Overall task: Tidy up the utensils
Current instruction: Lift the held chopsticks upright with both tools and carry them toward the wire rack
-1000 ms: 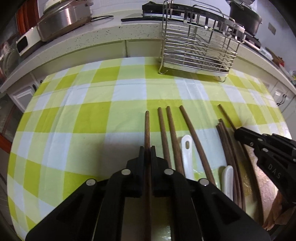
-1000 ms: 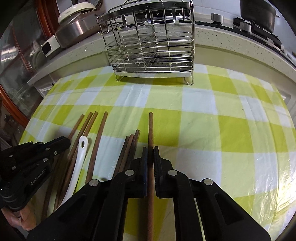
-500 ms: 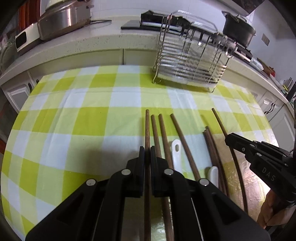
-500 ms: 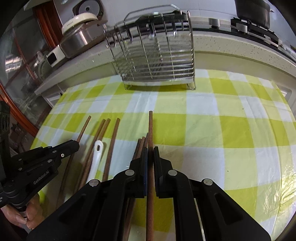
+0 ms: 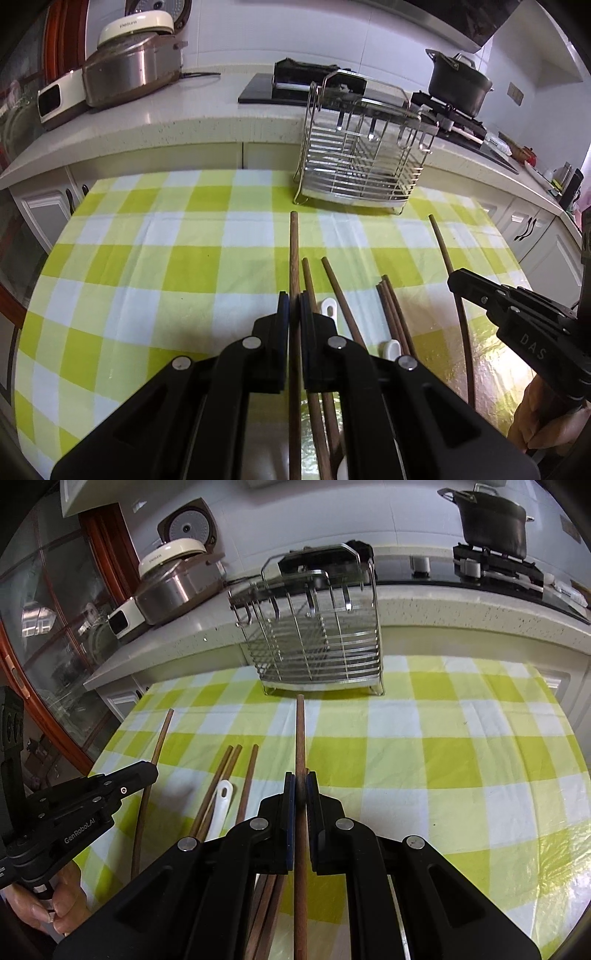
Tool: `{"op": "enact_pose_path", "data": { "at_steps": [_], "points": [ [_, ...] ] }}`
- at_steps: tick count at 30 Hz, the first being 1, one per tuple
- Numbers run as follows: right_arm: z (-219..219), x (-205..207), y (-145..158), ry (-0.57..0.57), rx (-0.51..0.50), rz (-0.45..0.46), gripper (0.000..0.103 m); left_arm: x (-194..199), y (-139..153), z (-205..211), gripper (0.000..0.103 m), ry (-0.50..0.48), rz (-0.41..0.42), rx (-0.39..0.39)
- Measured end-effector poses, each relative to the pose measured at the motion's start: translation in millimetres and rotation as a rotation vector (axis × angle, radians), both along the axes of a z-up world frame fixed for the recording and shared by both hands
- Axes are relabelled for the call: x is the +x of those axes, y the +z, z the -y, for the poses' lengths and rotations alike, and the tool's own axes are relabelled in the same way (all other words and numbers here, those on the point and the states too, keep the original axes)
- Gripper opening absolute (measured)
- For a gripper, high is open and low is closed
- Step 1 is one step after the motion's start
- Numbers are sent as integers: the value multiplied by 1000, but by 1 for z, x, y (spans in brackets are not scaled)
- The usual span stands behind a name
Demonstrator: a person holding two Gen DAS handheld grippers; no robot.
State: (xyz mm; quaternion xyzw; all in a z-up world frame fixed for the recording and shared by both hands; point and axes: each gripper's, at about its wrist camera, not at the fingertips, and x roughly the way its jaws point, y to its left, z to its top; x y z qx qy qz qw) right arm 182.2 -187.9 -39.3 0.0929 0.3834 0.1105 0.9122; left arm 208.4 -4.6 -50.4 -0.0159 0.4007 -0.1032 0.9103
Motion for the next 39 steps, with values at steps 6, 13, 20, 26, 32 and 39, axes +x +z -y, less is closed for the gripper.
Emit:
{"op": "enact_pose_path", "data": {
  "at_steps": [6, 13, 20, 26, 32, 39],
  "points": [
    [-2, -11, 15, -2, -7, 42, 9, -12, 14, -1, 6, -7, 34, 0],
    [-2, -25, 35, 4, -11, 87, 9, -27, 29, 0, 6, -26, 71, 0],
    [-1, -40, 57, -9, -27, 183, 9, -38, 45, 0, 6, -33, 114, 0],
    [2, -50, 68, -35, -38, 273, 9, -40, 55, -1, 6, -34, 138, 2],
    [7, -52, 71, -50, -24, 304, 9, -43, 65, 1, 6, -38, 182, 16],
    [6, -51, 78, -53, -21, 325, 9, -42, 73, 4, 6, -51, 207, 31]
  ]
}}
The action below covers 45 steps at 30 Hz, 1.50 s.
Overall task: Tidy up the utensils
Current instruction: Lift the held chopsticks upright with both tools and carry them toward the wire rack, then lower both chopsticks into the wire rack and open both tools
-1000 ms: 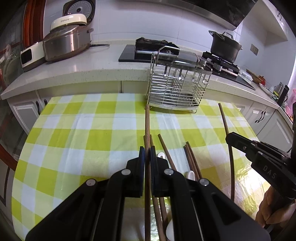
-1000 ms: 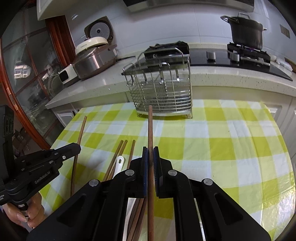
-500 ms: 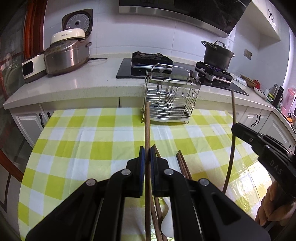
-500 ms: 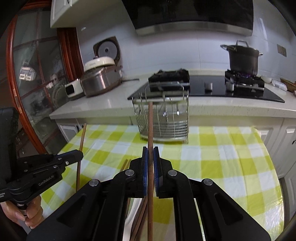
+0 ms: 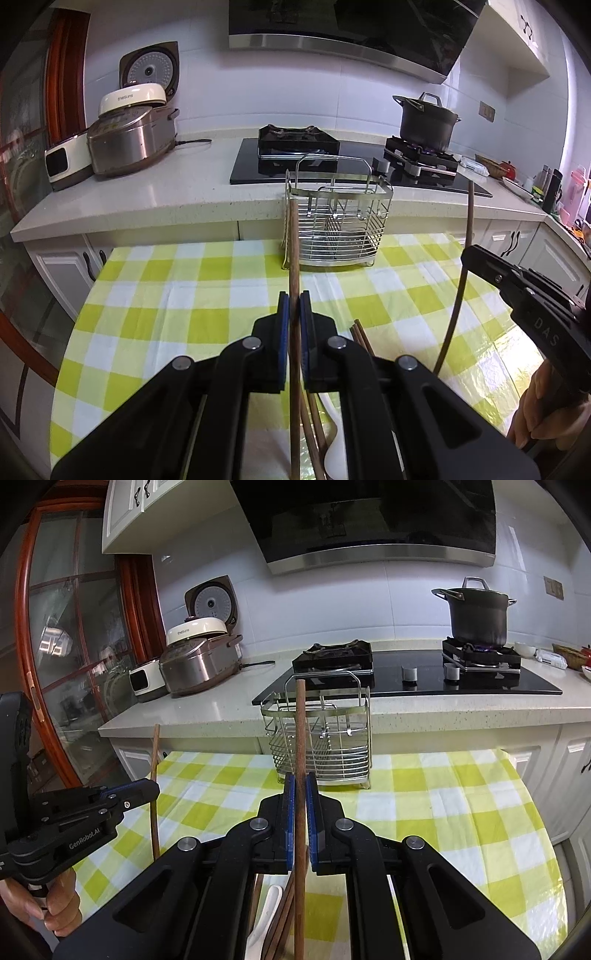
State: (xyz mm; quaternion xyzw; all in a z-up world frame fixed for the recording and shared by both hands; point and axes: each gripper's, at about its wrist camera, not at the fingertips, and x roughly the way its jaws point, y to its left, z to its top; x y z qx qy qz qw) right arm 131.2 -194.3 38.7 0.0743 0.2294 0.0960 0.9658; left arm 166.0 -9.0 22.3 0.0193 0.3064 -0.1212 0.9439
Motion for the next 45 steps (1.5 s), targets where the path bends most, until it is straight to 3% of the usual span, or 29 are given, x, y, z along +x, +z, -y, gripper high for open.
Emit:
{"op": "enact_pose_path", "data": {
  "at_steps": [15, 23, 33, 45],
  "points": [
    [5, 23, 24, -16, -20, 45, 9, 22, 30, 10, 6, -13, 84, 33],
    [18, 59, 49, -24, -15, 69, 9, 62, 58, 21, 6, -36, 107, 38],
    [27, 108, 113, -46, -37, 166, 9, 116, 126, 40, 6, -24, 208, 39],
    [38, 171, 152, -81, -33, 248, 9, 179, 197, 68, 6, -25, 317, 2]
  ]
}}
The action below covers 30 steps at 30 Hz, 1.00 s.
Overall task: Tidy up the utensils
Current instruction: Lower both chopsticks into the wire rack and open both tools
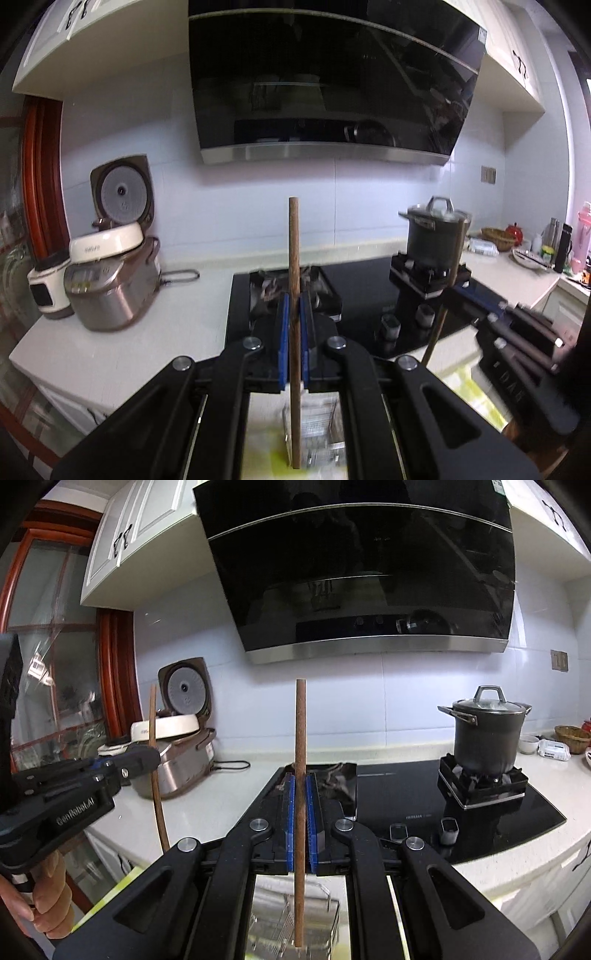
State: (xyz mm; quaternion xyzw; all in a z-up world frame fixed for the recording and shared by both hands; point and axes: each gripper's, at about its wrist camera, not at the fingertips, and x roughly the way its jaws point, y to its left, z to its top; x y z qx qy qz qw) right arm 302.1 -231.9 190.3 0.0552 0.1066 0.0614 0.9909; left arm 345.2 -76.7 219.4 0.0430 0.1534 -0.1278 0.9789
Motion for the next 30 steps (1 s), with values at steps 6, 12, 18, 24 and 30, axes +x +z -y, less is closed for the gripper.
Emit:
{"op": "enact_pose_path", "data": {
  "at_steps": [6, 12, 18, 24, 30],
  "points": [
    [6, 25, -15, 2, 39, 9, 9, 25, -4, 18, 6, -7, 40, -30],
    [4, 38, -50, 19, 27, 5, 9, 40, -50, 21, 6, 34, 42, -15],
    [-3, 40, -81, 21, -16, -27, 9, 50, -96, 12, 6, 43, -9, -31],
    [-12, 41, -113, 18, -53, -132, 9, 52, -139, 11, 6, 85, -78, 7],
    [-15, 54, -130, 0, -51, -279, 10, 56, -152, 0, 6, 135, -145, -13]
  ]
}}
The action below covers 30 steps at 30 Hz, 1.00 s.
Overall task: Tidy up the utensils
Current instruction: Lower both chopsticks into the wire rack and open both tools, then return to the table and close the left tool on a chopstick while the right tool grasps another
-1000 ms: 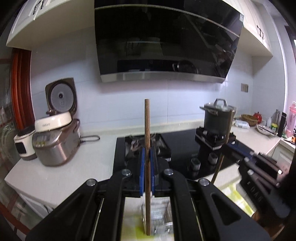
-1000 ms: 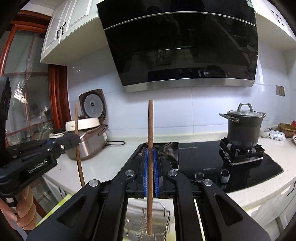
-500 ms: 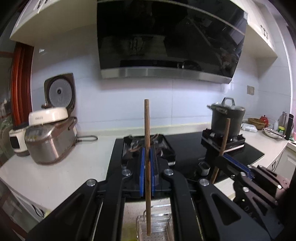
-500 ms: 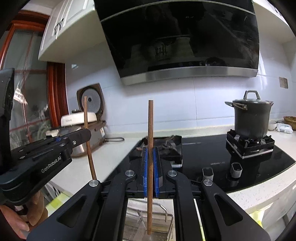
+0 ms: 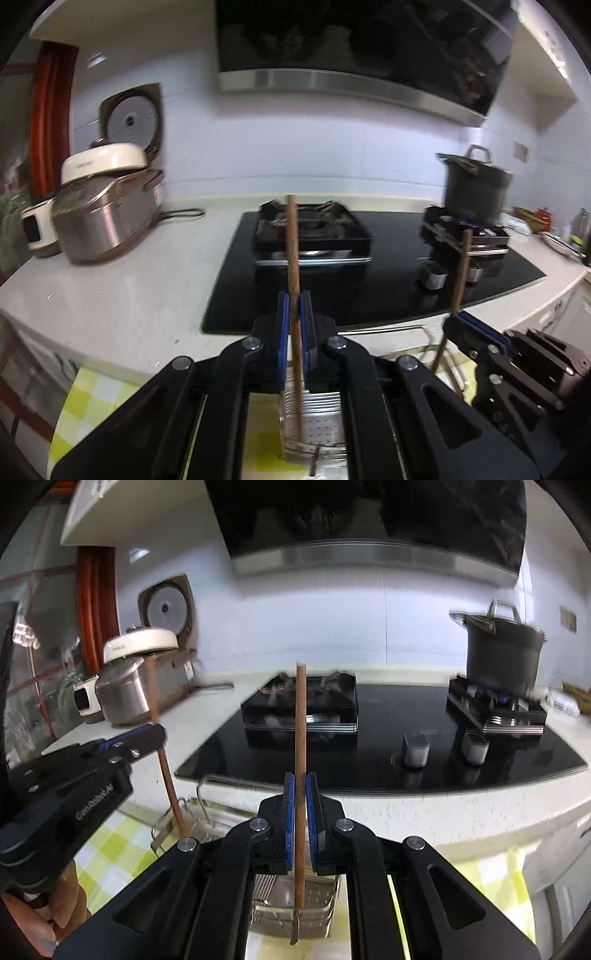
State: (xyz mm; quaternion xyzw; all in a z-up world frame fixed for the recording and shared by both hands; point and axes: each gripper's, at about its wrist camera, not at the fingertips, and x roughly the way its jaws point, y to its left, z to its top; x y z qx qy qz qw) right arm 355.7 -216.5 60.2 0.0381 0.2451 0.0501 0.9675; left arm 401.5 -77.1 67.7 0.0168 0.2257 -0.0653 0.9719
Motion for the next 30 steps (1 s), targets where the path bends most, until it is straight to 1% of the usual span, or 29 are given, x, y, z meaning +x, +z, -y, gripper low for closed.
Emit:
{"op": "enact_pose_path", "data": {
  "at_steps": [2, 4, 5, 6, 7, 8, 9, 11, 12, 14, 15, 16, 17, 19, 21, 25, 29, 30],
  "points": [
    [-2, 2, -2, 2, -6, -24, 10, 4, -4, -3, 7, 5, -29, -5],
    [-3, 0, -1, 4, -17, -29, 16, 3, -7, -8, 8, 26, -33, -5],
    [-4, 0, 0, 8, -20, -36, 31, 3, -7, -9, 10, 26, -38, -6],
    [-4, -2, 0, 9, -24, -37, 52, 3, -7, -11, 21, 25, -45, -11],
    [-4, -6, 3, 5, -30, -20, 59, 1, -6, -15, 34, 23, -43, -22],
    [-4, -11, 6, 1, -35, 0, 62, -2, -4, -17, 38, 20, -36, -31],
    [-4, -15, 10, 0, -37, 11, 62, -5, 0, -20, 40, 23, -27, -38],
    [-3, -21, 16, -2, -26, 15, 62, -12, 7, -23, 40, 19, -20, -44],
    [-2, -27, 20, -5, -17, 19, 62, -17, 11, -25, 43, 16, -17, -46],
    [0, -37, 25, -5, -10, 16, 62, -28, 19, -29, 55, 21, -24, -51],
    [0, -44, 26, -5, -6, 9, 62, -36, 21, -31, 66, 19, -35, -52],
    [1, -51, 27, -4, 0, 5, 62, -46, 23, -33, 71, 14, -40, -47],
    [1, -59, 27, -5, 9, -1, 62, -54, 24, -35, 72, 12, -43, -41],
    [4, -77, 21, -3, 42, -28, 62, -76, 19, -40, 80, 9, -63, -23],
    [5, -93, 10, 1, 66, -64, 62, -92, 10, -45, 83, -4, -99, -20],
    [-2, -126, -19, 12, 78, -141, 61, -129, -23, -58, 83, -39, -202, -20],
    [-9, -158, -52, 16, 89, -216, 61, -160, -58, -75, 83, -33, -289, -38],
    [-12, -168, -63, 23, 95, -244, 59, -166, -66, -79, 82, -33, -313, -45]
  ]
}}
